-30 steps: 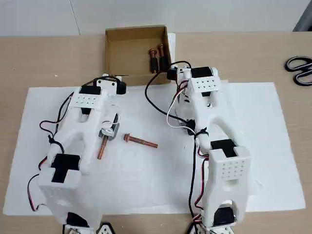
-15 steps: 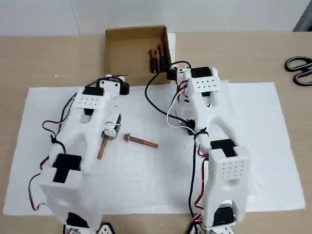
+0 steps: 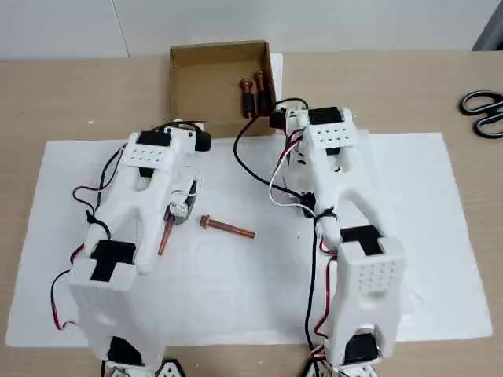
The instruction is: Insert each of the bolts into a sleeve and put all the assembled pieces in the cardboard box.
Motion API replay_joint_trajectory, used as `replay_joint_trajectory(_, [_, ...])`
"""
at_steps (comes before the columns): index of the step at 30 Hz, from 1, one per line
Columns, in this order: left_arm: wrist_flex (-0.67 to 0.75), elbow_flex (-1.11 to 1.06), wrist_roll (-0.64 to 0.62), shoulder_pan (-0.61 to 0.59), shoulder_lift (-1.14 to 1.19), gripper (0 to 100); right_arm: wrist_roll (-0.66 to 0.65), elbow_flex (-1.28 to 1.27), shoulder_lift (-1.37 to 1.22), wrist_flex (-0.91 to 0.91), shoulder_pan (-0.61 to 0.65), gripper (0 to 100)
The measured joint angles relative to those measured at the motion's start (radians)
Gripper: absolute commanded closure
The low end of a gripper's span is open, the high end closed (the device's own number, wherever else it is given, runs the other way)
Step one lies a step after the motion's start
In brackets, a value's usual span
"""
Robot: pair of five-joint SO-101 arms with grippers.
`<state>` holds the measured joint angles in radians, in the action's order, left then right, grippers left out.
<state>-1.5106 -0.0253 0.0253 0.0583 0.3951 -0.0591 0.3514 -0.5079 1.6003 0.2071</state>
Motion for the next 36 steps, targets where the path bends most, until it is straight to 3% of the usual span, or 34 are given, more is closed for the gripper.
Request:
replay_joint_trajectory(8, [-0.133,0.117,-0.006,0.064,-0.219,99,0.0,0.0,0.236,0.061,0.008,99.5])
replay_joint_trajectory(12, [-0.207,0.118,-0.104,0.103,-0.316,99,0.0,-0.015,0.333,0.106,0.008,99.5])
replay_joint_trajectory(24, [-0.224,0.118,-0.164,0.107,-0.766,99,0.0,-0.308,0.778,0.114,0.018,99.5])
replay_joint_trajectory(36, [-0.224,0.118,-0.411,0.107,-1.106,99,0.0,-0.605,1.247,0.066,0.021,99.5])
